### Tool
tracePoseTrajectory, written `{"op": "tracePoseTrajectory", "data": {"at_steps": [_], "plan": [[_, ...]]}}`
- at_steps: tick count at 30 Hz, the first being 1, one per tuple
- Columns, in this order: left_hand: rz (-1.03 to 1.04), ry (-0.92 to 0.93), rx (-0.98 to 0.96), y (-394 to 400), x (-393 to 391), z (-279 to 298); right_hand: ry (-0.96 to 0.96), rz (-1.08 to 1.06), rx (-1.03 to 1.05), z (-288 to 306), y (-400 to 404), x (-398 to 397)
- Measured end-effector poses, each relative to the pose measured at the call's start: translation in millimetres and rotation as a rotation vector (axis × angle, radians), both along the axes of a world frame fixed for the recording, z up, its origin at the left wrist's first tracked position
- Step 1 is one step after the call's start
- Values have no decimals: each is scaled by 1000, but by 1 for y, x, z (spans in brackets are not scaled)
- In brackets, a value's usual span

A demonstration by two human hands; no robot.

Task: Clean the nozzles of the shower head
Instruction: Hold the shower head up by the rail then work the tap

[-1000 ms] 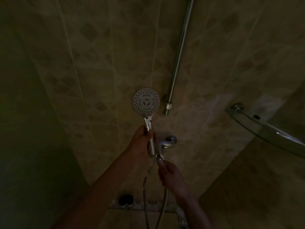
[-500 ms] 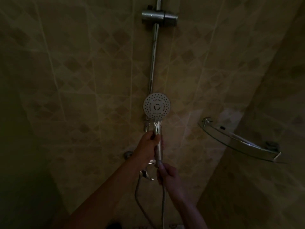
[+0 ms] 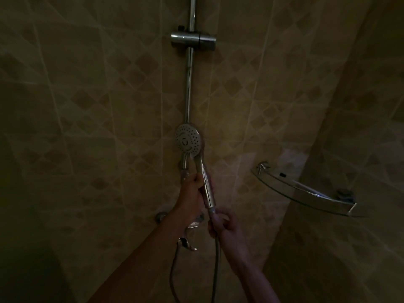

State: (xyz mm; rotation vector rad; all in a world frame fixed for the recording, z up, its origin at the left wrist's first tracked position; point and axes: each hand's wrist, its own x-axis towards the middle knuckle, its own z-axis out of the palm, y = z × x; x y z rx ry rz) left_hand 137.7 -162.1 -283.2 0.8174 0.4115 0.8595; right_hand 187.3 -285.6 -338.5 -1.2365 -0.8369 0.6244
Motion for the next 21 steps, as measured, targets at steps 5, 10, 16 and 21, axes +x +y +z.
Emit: {"op": "tracePoseTrajectory", "data": {"at_steps": [5, 10, 16, 21], "plan": [[12, 17, 108, -1, 3, 4, 10, -8, -13, 0, 6, -1], [81, -56, 171, -5, 2, 13, 45, 78, -75, -2, 10, -4], [179, 56, 149, -3, -6, 17, 68, 69, -95, 1, 11, -4], [193, 98, 65, 2, -7, 23, 45, 61, -90, 4, 13, -4]]}}
